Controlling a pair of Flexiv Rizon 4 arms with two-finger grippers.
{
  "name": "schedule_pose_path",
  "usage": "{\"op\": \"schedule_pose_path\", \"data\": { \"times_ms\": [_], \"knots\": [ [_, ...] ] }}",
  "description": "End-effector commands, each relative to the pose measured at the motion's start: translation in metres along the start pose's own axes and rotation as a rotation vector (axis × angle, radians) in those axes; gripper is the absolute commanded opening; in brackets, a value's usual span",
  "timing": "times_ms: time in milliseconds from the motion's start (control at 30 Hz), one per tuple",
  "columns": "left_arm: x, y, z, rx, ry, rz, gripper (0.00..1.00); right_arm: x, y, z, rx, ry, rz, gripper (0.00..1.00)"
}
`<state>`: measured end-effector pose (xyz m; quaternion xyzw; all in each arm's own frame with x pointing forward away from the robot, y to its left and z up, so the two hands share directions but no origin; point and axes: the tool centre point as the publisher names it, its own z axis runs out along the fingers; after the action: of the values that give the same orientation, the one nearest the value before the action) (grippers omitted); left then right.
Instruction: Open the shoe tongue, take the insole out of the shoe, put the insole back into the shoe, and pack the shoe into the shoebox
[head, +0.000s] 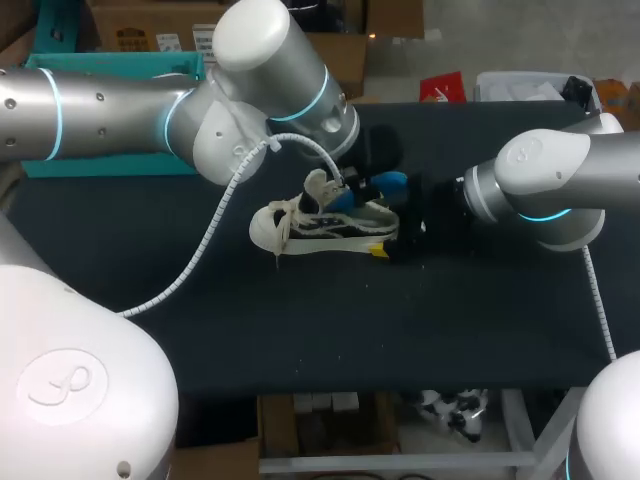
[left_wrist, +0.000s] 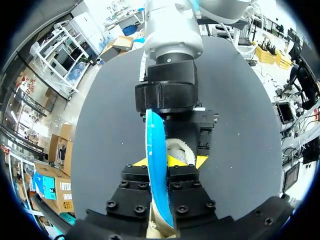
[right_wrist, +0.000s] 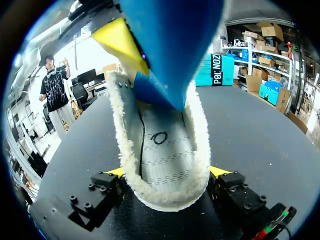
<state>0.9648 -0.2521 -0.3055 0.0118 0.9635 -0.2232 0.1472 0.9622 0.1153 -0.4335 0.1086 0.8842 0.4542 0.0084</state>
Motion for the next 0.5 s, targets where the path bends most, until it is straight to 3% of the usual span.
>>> {"op": "schedule_pose_path", "data": {
  "times_ms": [33,267,333,500],
  "knots": [
    [0.003,-0.003,-0.019,0.064,0.013,0.006,0.00,-0.002,-0.007,0.008,-0.002,0.002,0.001,0.00],
    [0.009,-0.033,-0.043,0.182,0.047,0.036,0.00,-0.004,-0.005,0.006,0.004,0.007,0.001,0.01],
    [0.012,-0.042,-0.049,0.217,0.062,0.048,0.00,-0.006,-0.004,0.005,0.009,0.013,0.000,1.00],
    [0.020,-0.065,-0.067,0.300,0.083,0.071,0.00,-0.008,-0.006,-0.007,0.047,0.011,0.030,1.00]
  ]
}}
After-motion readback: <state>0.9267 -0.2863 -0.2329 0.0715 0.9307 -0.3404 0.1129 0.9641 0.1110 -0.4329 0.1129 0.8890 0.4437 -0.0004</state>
